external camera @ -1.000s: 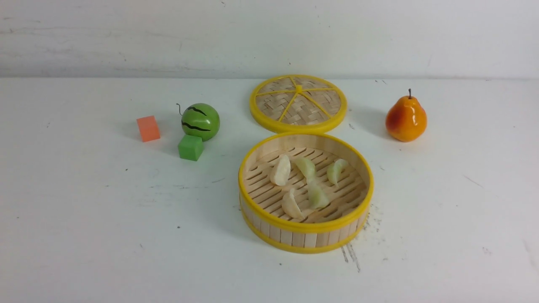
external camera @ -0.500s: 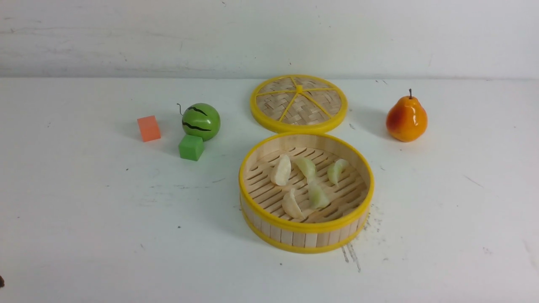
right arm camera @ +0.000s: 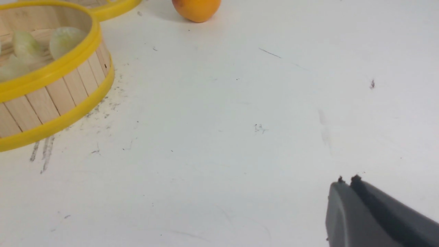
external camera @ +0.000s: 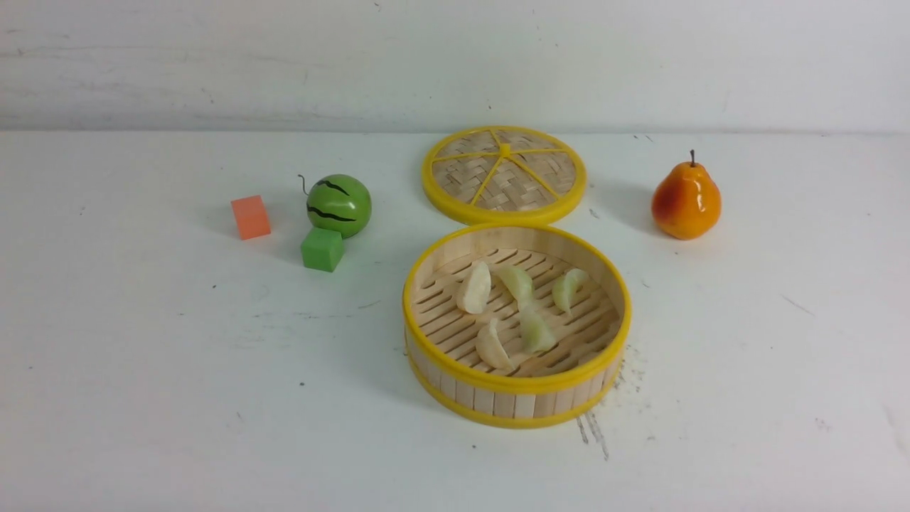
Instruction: Put the dumplings into the steamer on the white table.
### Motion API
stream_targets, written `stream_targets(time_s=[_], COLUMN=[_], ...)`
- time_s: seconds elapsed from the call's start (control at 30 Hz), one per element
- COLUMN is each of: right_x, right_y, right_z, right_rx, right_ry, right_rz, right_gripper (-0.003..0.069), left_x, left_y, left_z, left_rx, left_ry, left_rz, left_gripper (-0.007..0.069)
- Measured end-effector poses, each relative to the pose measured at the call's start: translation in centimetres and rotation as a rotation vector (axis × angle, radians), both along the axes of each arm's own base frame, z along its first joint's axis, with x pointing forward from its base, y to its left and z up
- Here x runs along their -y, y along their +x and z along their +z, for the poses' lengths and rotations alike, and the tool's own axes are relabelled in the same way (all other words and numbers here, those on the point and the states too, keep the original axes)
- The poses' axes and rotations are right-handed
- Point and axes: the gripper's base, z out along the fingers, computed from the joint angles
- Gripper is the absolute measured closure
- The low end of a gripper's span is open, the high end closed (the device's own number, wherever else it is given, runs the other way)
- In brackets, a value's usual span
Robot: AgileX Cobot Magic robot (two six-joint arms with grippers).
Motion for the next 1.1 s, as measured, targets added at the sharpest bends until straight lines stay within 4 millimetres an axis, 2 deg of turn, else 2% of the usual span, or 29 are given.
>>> stream_targets(time_s=[1.1], right_x=[0.00], right_y=[0.00], right_z=[0.00], right_rx=[0.000], right_ry=[0.000], right_rz=[0.000], right_gripper=[0.0614], left_x=[-0.01], left_y=[-0.04], left_z=[-0.17], left_rx=[-0.020], left_ry=[0.038], left_rz=[-0.009], left_gripper=[0.0638])
